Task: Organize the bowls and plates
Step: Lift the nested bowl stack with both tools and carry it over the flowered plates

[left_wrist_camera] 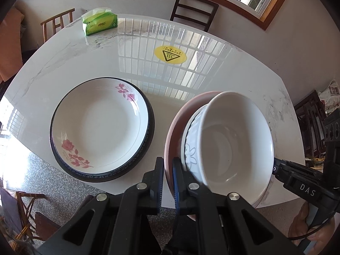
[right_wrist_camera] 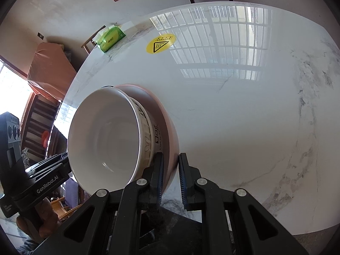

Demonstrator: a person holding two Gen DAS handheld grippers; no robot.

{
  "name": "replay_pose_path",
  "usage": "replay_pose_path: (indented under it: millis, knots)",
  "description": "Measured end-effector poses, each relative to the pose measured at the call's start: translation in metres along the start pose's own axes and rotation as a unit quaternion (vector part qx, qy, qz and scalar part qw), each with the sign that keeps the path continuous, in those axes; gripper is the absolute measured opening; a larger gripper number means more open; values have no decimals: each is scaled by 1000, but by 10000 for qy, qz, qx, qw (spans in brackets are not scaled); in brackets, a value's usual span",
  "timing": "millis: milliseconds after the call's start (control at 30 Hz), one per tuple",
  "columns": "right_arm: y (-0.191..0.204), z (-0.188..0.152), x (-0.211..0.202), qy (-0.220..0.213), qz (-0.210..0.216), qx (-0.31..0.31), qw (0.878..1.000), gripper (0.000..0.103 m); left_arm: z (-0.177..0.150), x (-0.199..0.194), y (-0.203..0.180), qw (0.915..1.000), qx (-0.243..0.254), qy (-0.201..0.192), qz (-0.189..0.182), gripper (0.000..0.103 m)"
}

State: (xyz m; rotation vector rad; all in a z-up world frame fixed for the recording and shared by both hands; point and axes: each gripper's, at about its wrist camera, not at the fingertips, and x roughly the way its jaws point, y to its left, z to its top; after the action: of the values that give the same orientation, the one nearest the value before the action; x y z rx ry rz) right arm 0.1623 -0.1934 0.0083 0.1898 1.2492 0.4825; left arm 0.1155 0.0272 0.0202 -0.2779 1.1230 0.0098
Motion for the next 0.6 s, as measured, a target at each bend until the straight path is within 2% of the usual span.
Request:
replay_pose_path:
  millis: [600]
  knots:
    - [77, 31, 12, 98, 175, -519, 9985, 15, 14, -43, 67, 9976, -539, -322, 285, 6]
